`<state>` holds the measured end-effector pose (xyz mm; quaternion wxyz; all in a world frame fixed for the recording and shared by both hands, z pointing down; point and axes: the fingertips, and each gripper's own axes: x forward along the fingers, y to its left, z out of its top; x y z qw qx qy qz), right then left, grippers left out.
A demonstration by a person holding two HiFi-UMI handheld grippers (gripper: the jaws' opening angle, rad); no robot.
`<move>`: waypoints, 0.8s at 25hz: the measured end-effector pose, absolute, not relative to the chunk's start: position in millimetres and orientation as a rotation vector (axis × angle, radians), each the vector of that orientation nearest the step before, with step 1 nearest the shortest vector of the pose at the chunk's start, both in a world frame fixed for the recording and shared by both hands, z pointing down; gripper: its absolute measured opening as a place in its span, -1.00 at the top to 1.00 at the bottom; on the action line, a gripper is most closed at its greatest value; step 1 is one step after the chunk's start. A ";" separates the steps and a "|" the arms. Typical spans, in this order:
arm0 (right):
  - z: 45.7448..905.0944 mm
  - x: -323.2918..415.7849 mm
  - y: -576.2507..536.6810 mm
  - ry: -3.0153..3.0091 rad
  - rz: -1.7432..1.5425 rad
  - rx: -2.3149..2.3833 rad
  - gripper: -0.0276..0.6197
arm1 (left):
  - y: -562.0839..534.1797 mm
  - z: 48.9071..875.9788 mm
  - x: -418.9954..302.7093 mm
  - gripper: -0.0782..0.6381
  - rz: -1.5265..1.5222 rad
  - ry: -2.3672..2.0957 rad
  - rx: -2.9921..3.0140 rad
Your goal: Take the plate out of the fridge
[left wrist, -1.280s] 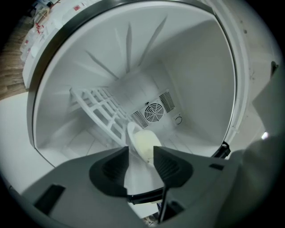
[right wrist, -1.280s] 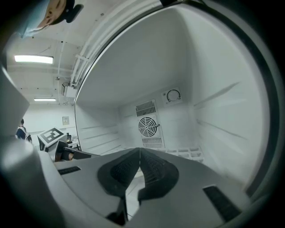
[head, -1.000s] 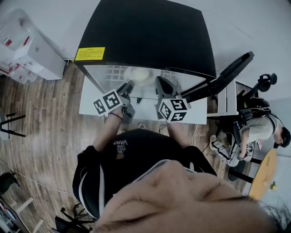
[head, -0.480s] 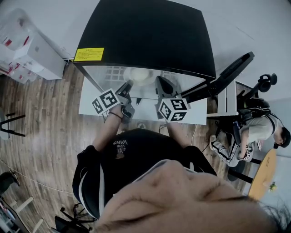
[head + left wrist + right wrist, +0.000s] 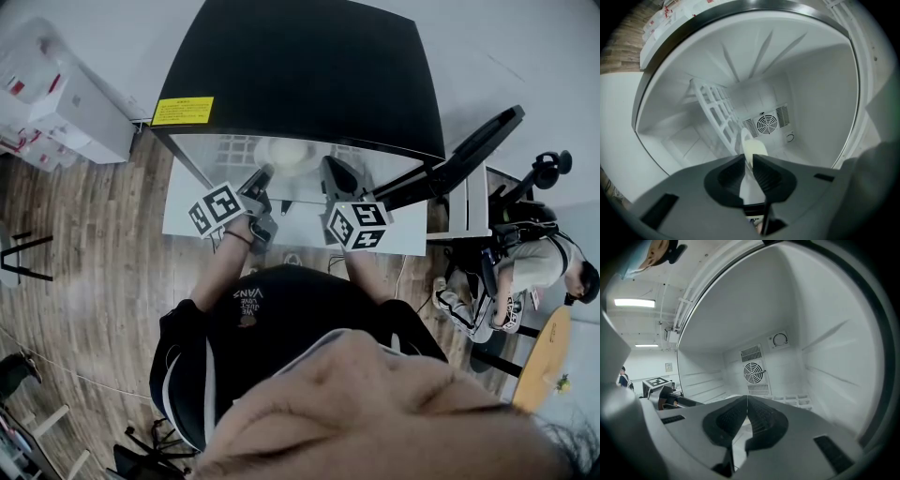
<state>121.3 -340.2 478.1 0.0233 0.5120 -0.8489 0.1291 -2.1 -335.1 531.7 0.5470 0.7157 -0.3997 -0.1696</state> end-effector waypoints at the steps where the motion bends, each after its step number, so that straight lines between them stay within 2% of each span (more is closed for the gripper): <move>1: 477.9 121.3 -340.0 -2.629 0.399 1.585 0.88 | -334.7 531.3 -2.2 0.61 -0.403 -0.947 1.695; 20: 483.0 111.9 -329.0 -2.636 0.429 1.557 0.88 | -320.4 530.7 -13.3 0.63 -0.444 -0.930 1.654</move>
